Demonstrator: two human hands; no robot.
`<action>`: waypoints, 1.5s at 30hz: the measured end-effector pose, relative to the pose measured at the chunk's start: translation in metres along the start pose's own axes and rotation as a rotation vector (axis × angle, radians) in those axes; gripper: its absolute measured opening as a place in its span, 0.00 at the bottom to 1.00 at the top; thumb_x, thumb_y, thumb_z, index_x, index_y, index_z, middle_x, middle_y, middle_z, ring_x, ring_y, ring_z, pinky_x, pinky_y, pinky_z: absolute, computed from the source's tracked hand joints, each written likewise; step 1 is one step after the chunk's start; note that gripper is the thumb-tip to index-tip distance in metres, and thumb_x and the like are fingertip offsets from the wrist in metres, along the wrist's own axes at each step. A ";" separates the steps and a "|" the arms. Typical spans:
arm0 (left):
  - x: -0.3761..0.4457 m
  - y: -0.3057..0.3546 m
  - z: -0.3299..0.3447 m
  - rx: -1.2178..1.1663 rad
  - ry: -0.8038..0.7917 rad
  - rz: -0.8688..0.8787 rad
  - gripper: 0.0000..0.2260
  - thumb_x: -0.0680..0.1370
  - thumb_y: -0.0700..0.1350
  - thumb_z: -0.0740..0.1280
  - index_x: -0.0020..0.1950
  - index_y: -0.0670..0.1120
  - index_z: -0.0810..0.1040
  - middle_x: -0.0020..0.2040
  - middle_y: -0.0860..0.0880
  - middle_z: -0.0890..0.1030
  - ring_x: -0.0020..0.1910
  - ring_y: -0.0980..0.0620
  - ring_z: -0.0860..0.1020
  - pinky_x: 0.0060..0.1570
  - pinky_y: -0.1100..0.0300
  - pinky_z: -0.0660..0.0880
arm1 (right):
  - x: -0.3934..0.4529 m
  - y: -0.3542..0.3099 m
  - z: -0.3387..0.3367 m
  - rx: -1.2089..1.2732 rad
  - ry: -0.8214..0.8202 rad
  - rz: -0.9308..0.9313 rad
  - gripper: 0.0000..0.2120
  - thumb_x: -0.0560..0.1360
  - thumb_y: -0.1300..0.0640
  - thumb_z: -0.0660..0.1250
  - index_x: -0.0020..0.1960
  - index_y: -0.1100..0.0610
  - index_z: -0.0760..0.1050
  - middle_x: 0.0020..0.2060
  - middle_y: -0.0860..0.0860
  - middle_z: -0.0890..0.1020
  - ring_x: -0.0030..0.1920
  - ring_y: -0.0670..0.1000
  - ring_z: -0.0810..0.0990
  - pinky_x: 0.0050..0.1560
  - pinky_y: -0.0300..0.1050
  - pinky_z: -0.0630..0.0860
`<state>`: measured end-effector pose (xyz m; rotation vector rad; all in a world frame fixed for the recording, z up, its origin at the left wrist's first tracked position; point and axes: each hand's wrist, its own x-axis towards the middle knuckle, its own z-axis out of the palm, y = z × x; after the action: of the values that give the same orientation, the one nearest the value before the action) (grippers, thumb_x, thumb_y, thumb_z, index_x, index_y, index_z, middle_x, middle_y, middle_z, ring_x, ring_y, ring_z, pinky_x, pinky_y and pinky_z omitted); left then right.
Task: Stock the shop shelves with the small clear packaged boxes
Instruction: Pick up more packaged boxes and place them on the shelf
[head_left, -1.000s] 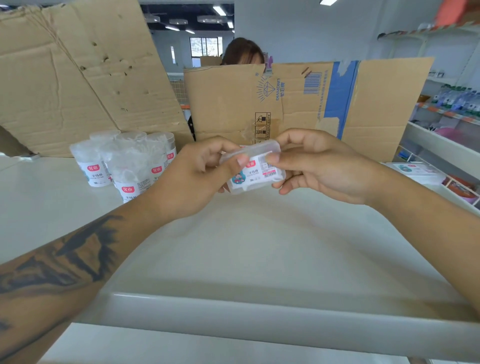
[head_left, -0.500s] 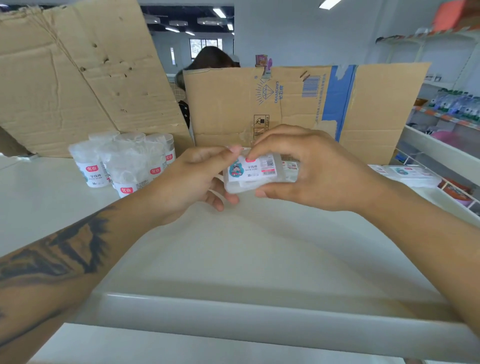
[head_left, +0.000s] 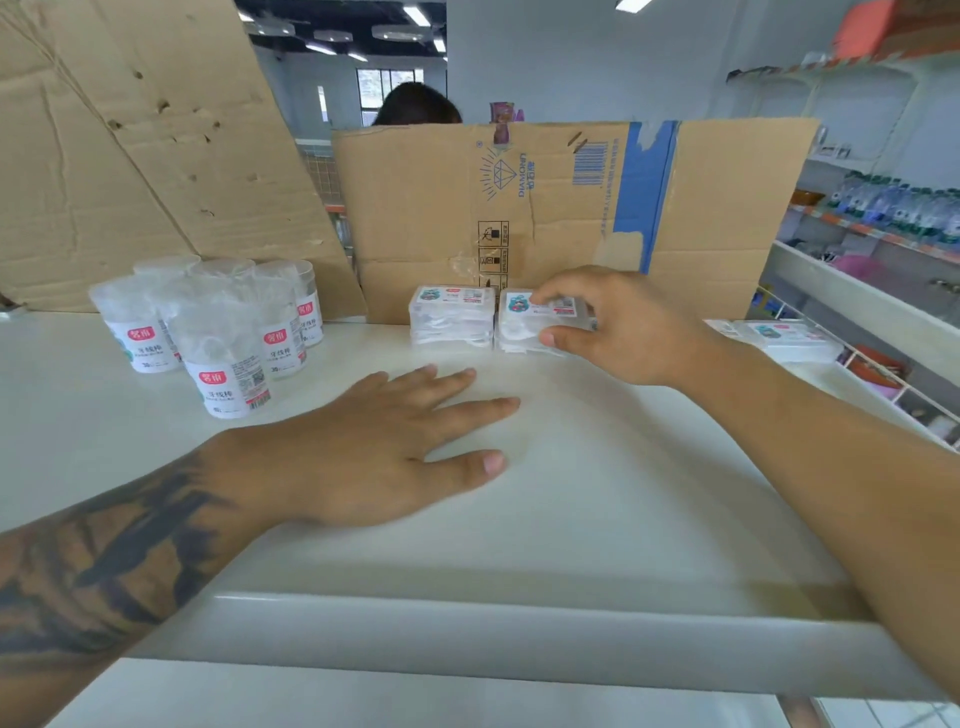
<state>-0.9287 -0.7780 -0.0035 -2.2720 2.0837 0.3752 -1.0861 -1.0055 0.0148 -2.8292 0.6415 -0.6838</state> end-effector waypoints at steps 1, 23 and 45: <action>0.000 0.000 -0.001 0.008 0.001 0.001 0.29 0.73 0.76 0.41 0.74 0.79 0.39 0.82 0.63 0.38 0.81 0.59 0.35 0.79 0.53 0.38 | 0.001 0.000 0.003 -0.002 0.001 -0.003 0.17 0.78 0.50 0.72 0.66 0.47 0.78 0.63 0.46 0.80 0.55 0.47 0.75 0.56 0.39 0.67; 0.003 0.000 -0.008 -0.106 0.162 -0.031 0.30 0.71 0.80 0.53 0.73 0.78 0.61 0.79 0.66 0.60 0.79 0.65 0.53 0.79 0.57 0.52 | 0.006 -0.009 0.011 -0.157 -0.022 0.060 0.24 0.79 0.45 0.67 0.74 0.43 0.68 0.67 0.53 0.72 0.66 0.59 0.74 0.62 0.59 0.76; -0.240 -0.037 0.074 -0.032 0.603 -0.062 0.31 0.76 0.74 0.50 0.73 0.62 0.72 0.72 0.57 0.75 0.71 0.51 0.74 0.71 0.43 0.67 | -0.185 -0.267 0.044 -0.045 0.287 0.060 0.23 0.78 0.38 0.64 0.69 0.47 0.75 0.70 0.51 0.75 0.67 0.57 0.76 0.64 0.56 0.75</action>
<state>-0.9206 -0.5261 -0.0322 -2.7084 2.2292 -0.3293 -1.1158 -0.6824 -0.0306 -2.7621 0.7900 -1.0886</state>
